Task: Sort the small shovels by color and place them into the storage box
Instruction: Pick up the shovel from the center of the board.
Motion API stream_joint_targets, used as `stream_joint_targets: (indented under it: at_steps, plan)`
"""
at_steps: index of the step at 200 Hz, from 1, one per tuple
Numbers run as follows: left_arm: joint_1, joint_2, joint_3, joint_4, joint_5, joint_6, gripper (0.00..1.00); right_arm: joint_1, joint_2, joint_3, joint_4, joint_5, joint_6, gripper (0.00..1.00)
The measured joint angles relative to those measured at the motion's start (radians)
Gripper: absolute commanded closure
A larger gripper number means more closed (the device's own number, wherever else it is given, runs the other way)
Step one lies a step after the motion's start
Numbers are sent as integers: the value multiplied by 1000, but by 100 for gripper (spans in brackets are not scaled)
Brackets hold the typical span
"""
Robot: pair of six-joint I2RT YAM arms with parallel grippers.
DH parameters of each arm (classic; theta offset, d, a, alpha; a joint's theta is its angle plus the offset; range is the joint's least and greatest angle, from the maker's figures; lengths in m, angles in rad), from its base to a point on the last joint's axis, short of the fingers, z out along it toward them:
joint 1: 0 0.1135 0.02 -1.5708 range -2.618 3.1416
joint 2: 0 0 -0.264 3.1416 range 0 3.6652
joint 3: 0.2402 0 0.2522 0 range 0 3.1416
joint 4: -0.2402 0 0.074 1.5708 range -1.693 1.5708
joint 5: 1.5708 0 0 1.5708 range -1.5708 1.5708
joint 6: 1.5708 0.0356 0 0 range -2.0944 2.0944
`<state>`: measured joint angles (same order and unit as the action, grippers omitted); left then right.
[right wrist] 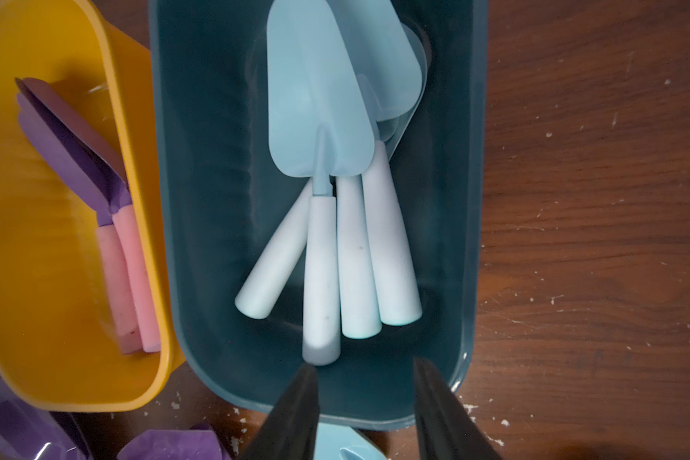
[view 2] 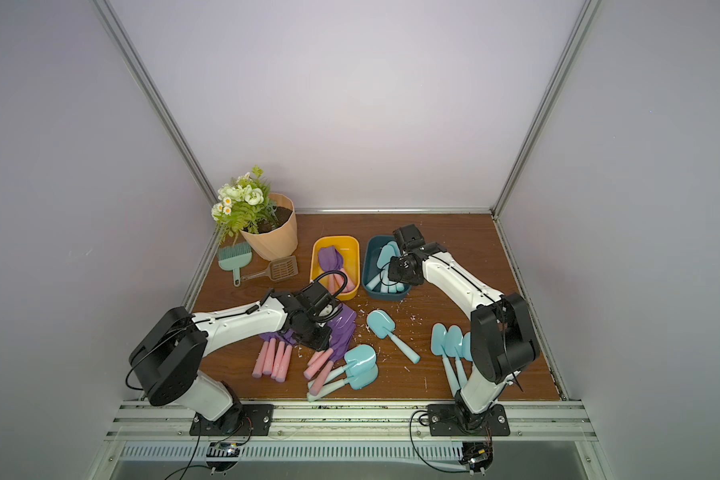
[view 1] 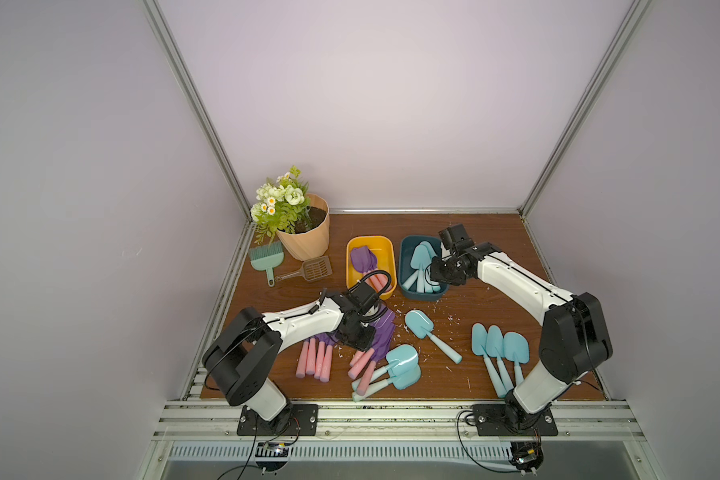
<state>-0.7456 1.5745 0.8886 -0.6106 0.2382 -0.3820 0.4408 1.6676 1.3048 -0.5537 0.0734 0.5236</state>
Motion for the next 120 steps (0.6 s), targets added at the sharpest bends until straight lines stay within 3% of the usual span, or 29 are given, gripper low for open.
stream_joint_targets:
  at_steps: [85,120]
  plan:
    - [0,-143,129,-126,19,77,99,0,-6,-13,12,0,16,56]
    - [29,-129,279,-180,-4,79,99,0,-6,-13,12,0,19,56]
